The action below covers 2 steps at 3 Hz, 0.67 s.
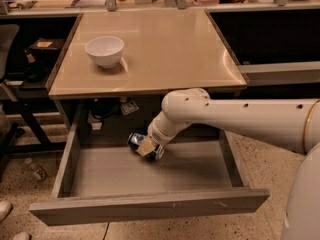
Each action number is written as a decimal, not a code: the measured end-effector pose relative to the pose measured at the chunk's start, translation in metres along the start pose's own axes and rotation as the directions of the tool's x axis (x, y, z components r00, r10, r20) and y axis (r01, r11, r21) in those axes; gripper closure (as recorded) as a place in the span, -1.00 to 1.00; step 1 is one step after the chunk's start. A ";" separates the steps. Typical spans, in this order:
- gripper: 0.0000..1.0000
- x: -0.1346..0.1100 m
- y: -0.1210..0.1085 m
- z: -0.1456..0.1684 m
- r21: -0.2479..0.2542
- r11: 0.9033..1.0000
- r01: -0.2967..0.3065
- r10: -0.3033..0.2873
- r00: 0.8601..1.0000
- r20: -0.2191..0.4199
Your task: Pick pepsi can from top drawer and place on counter
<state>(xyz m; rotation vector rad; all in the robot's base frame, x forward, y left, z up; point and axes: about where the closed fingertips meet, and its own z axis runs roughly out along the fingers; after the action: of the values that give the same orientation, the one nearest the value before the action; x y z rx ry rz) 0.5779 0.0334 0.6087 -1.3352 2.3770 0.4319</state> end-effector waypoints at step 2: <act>1.00 -0.003 0.003 -0.023 0.031 0.999 -0.021 0.022 0.999 -0.031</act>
Offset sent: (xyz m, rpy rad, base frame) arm -0.0085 -0.0144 0.0393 -0.0734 0.0057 -0.0610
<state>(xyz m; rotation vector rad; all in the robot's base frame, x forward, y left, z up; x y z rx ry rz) 0.5726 0.0271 0.6302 -1.3137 2.4153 0.3813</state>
